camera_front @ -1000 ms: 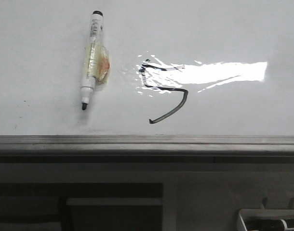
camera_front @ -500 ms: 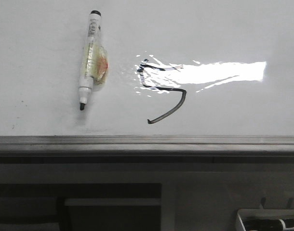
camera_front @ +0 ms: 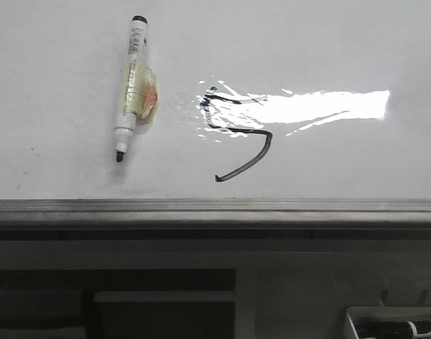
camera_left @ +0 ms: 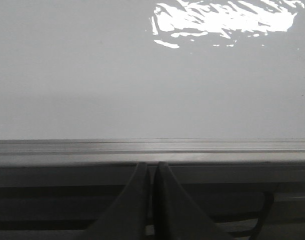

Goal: Write number 5 on whiteboard

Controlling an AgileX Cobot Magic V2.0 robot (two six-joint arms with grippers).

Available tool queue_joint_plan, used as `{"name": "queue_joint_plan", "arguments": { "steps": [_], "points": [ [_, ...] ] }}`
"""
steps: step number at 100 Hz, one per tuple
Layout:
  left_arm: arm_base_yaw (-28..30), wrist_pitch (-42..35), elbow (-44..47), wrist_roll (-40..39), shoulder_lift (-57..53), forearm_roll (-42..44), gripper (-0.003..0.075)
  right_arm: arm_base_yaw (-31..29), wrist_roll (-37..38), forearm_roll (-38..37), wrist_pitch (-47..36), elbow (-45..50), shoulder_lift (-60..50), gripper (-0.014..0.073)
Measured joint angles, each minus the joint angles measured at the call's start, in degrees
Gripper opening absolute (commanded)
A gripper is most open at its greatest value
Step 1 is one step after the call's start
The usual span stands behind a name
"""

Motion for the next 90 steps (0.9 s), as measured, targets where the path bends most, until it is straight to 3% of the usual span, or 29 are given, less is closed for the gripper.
{"name": "queue_joint_plan", "arguments": {
  "steps": [10, 20, 29, 38, 50, 73, 83, 90],
  "points": [
    [0.0, 0.0, 0.0, 0.0, 0.0, 0.0, -0.002, -1.2, 0.63, -2.35, 0.0, 1.82, 0.0, -0.0061],
    [0.0, 0.0, 0.0, 0.0, 0.0, 0.0, -0.002, -4.96, 9.1, -6.74, -2.52, 5.29, 0.0, -0.0061],
    [0.0, 0.0, 0.0, 0.0, 0.0, 0.0, -0.002, -10.69, 14.38, -10.23, -6.78, 8.62, 0.0, -0.0061],
    [0.0, 0.0, 0.0, 0.0, 0.0, 0.0, -0.002, -17.99, 15.08, -7.01, -10.64, 10.86, 0.0, -0.0061],
    [0.0, 0.0, 0.0, 0.0, 0.0, 0.0, -0.002, -29.81, 7.05, 4.85, -14.22, 13.21, 0.0, -0.0061],
    [0.0, 0.0, 0.0, 0.0, 0.0, 0.0, -0.002, -53.67, -16.82, 30.13, -26.14, 21.18, 0.0, -0.0061],
    [0.0, 0.0, 0.0, 0.0, 0.0, 0.0, -0.002, -60.82, -20.29, 34.26, -34.56, 25.8, -0.09, -0.0061],
    [0.0, 0.0, 0.0, 0.0, 0.0, 0.0, -0.002, -63.22, -21.01, 35.09, -36.15, 25.95, -0.89, -0.0061]
  ]
}}
